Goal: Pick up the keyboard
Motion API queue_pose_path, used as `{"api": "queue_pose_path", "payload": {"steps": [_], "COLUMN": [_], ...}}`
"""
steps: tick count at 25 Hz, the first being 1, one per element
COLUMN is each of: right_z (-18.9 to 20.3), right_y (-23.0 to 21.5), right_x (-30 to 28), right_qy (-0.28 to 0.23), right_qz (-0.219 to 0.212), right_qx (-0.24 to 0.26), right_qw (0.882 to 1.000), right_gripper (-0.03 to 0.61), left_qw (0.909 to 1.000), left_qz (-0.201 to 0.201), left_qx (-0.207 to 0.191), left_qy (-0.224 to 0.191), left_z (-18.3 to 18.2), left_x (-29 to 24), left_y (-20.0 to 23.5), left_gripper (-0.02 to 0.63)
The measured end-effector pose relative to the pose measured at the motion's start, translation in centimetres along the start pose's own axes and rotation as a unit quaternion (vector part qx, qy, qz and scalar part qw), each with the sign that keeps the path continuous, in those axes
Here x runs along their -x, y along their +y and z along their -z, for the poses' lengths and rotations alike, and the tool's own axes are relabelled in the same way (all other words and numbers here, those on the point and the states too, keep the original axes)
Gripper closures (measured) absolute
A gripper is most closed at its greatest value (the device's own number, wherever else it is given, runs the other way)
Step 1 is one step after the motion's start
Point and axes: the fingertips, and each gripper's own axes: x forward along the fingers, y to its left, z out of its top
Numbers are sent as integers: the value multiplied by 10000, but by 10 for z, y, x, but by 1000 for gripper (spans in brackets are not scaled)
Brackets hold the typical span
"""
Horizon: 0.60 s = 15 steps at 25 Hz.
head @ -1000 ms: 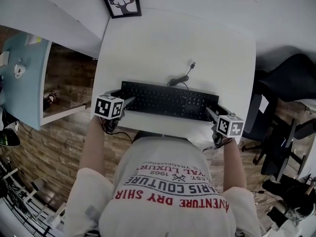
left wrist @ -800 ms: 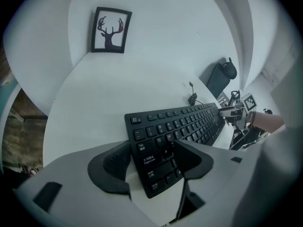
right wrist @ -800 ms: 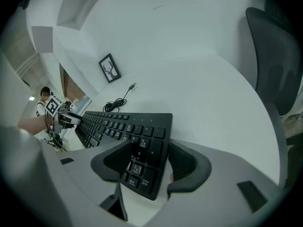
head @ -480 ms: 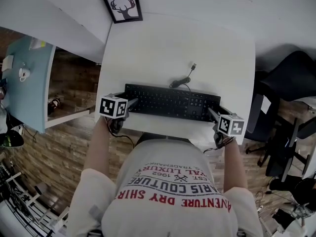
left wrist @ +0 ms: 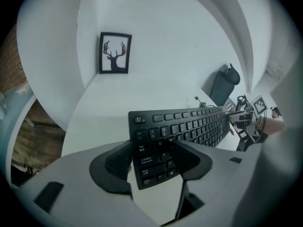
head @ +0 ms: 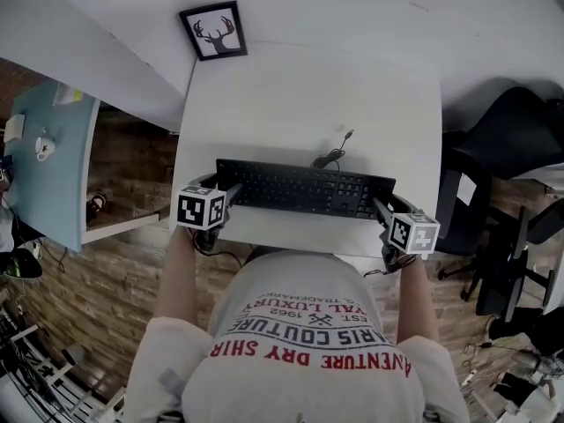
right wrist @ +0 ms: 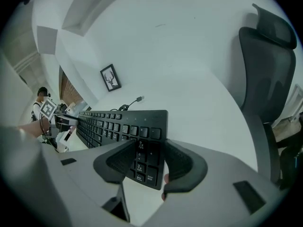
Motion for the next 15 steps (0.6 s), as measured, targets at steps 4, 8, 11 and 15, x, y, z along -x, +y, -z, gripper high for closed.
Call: {"api": "queue_pose_path", "payload": {"steps": [4,8,11,15], "right_z": [-30,-61,-84,-120], "right_y": [0,-1,-1,1], "right_x": [19,39,56,77], "right_qy": [-416,-799,-1061,-1435], "right_qz": [84,153,188,258], "right_qx": [67,176,287,527], "right_qw": [9991,9965,9938,9879], "right_gripper": [364,364,364,364], "left_qw": [9982,9942,9899,9838], "left_qz": [-104,-145,-190,-198], "left_qx": [-273,-472,-551,-605], "left_qy": [-525,-955,-1296,-1678], "left_z": [-37,-72,-91,-119], "left_x": [17,35,51,67], "left_y": [-9,-19,-28,-36], "left_gripper": [334,334,334,334]}}
